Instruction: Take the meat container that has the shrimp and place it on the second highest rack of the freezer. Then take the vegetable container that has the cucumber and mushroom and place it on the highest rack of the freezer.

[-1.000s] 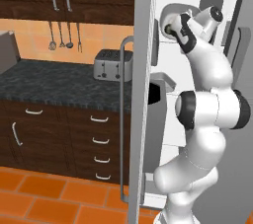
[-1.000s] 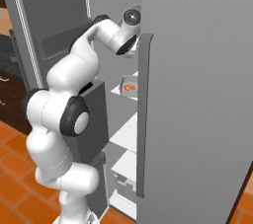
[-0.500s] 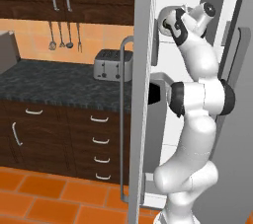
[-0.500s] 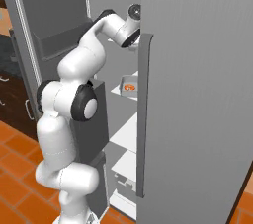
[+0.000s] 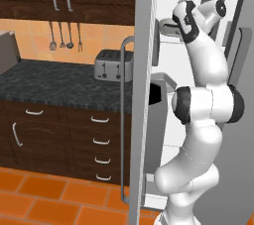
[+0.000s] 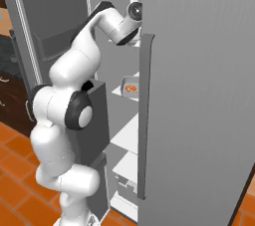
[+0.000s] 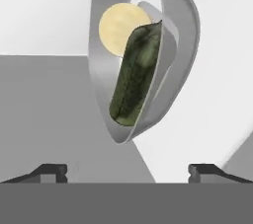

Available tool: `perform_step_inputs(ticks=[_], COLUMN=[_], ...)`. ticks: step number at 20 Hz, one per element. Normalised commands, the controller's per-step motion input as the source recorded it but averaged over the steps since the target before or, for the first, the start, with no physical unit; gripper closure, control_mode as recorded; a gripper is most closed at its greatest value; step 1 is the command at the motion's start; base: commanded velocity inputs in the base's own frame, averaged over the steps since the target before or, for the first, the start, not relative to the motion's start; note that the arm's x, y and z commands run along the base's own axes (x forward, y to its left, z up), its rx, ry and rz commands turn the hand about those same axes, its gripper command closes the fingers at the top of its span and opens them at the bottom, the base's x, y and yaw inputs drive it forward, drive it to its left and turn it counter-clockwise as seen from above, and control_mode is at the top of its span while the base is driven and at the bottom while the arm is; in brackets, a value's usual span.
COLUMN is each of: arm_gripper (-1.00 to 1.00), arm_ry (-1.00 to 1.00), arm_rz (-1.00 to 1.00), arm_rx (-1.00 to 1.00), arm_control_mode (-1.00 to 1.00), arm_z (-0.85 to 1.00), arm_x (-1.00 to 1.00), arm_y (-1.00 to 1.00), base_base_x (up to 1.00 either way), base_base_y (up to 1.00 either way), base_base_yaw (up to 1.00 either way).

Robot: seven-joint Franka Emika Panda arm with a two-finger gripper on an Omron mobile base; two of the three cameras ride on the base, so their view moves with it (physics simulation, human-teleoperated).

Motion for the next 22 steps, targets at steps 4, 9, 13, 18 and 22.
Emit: perform_step_inputs(ticks=[4,9,13,18,22], arm_gripper=[-1.0,-1.0,-1.0,-1.0,-1.0], arm_ry=[-0.27,-0.32,-0.21,-0.22,-0.22], arm_rz=[0.06,0.02,0.0,0.0,0.0], arm_rx=[-0.01,-0.07,-0.05,-0.12,-0.07], arm_control_mode=[-1.0,-1.0,-1.0,-1.0,-1.0], arm_z=[0.26,0.0,-0.15,-0.43,-0.44], arm_x=[-1.0,-1.0,-1.0,-1.0,-1.0], arm_y=[-0.03,0.06,0.07,0.43,0.09], base_base_x=[0.0,0.0,0.0,0.0,0.0], base_base_y=[0.0,0.0,0.0,0.0,0.0], base_base_yaw=[0.0,0.0,0.0,0.0,0.0])
